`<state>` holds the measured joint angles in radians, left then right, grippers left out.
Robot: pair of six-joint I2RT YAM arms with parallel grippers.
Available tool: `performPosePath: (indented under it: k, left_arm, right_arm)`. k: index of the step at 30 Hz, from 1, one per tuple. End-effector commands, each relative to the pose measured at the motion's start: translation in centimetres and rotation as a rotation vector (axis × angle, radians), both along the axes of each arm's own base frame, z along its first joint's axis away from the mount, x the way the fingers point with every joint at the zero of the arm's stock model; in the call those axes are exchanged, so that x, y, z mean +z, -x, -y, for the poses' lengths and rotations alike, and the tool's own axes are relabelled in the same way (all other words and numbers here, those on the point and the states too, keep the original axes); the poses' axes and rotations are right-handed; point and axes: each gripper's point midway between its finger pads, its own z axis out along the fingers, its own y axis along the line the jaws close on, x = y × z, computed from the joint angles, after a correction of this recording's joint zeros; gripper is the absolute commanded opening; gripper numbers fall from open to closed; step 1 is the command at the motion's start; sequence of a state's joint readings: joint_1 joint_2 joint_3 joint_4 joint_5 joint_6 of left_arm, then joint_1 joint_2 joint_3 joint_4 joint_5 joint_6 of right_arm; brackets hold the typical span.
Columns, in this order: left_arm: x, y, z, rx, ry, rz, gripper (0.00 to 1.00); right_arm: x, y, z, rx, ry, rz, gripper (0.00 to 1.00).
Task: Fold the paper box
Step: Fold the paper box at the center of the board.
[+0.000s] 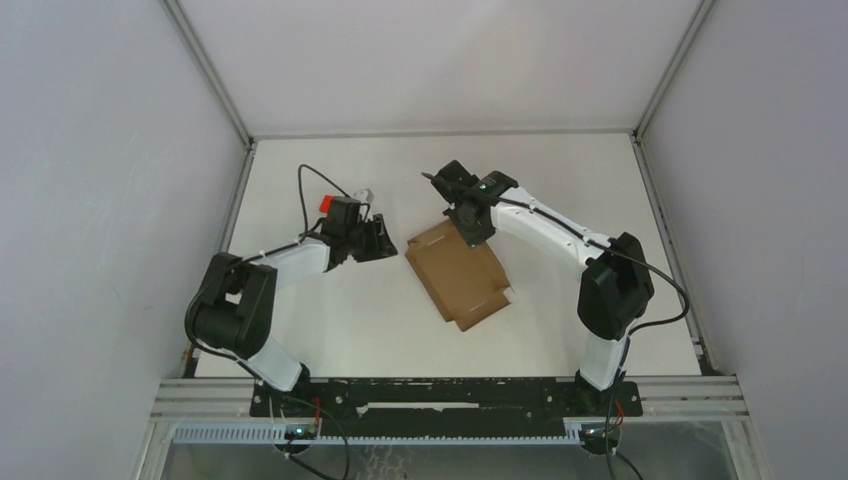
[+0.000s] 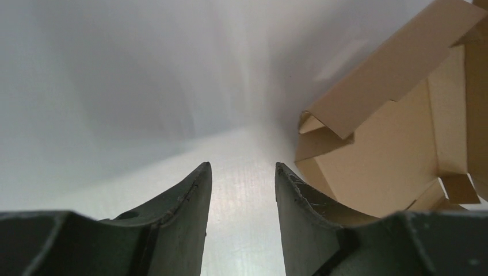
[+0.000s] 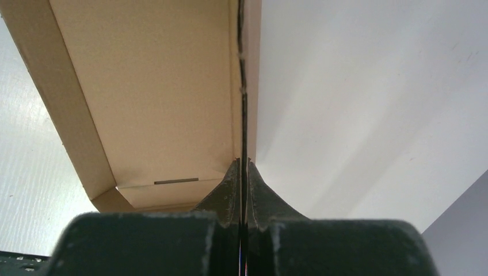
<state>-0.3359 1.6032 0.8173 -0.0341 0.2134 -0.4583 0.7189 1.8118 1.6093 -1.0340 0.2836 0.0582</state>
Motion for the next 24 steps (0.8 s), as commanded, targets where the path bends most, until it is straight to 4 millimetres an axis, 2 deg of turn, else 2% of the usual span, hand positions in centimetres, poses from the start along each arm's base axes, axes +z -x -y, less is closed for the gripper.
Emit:
performPosePath:
  k: [1,7,13,19,24]
  left_arm:
    - [0.5,0.7,2.1,-0.03,0.045,-0.01,0.5]
    - [0.6,1.2,4.1,-0.063,0.056,-0.014,0.49]
    - [0.7,1.1,4.9,-0.065,0.06,-0.015,0.49]
    - [1.1,-0.2,5.1,-0.028,0.058,0.006,0.45]
    - [2.0,-1.5,6.2,-0.033,0.062,0.022,0.45]
  right_arm:
    - [1.2,-1.6,-1.3,-0.022,-0.032,0.075,0.0]
    - [1.2,-1.5,-1.8,-0.032,-0.052,0.063,0.0]
    - [0.9,-1.2,-2.4,-0.03,-0.079,0.045,0.0]
    - [0.6,-0.1,-4.0,0.01,-0.129,-0.007,0.0]
    - [0.7,1.0,-5.5,0.034,-0.204,-0.065,0.0]
